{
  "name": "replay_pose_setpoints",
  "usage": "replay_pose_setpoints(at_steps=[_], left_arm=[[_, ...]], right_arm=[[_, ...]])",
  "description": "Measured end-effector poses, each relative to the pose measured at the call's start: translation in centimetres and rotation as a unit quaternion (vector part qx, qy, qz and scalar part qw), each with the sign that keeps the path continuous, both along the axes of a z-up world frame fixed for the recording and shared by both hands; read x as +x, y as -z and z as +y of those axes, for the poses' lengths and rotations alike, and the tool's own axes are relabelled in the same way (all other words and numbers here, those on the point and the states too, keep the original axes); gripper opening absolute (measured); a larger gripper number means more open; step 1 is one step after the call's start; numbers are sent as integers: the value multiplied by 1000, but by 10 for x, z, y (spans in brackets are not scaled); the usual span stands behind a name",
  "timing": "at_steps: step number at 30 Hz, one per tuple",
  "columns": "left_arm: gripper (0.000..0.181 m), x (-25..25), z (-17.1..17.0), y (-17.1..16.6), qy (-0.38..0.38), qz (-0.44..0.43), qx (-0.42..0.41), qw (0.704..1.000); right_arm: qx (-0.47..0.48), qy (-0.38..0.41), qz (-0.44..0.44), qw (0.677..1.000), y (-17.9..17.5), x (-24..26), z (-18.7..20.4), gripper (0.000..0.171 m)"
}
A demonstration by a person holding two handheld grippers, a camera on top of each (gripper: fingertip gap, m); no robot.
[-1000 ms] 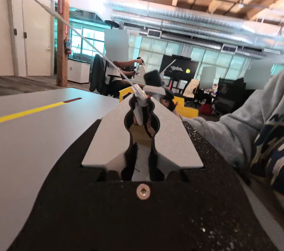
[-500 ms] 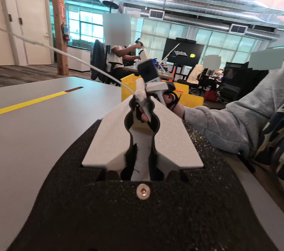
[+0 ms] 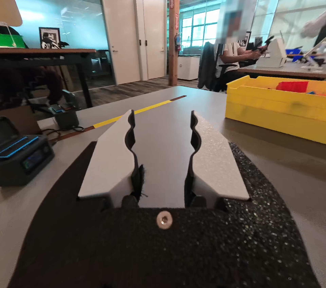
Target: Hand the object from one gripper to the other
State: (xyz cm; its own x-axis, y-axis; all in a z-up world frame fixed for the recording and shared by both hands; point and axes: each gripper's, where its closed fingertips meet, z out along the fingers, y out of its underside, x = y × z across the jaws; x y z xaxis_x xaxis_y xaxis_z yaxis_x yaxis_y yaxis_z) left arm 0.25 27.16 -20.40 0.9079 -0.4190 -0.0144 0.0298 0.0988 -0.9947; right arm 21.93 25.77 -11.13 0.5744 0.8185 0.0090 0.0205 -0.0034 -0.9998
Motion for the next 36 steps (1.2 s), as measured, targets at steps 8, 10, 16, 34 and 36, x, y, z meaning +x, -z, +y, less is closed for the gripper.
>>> replay_pose_setpoints(at_steps=[8,10,16,34,36], left_arm=[[57,20,7,23,-15,134,-18,991],[55,24,6,26,-16,163,-17,986],[51,27,5,28,-18,185,-15,982],[61,0,4,19,-82,151,10,985],[62,-1,4,18,-87,150,12,985]], right_arm=[[-132,281,-223,924,57,193,35,9],[-145,317,-224,910,68,210,44,9],[-154,333,-208,907,74,208,51,49],[110,80,-9,991,80,-137,69,57],[131,81,24,988,85,-143,69,59]])
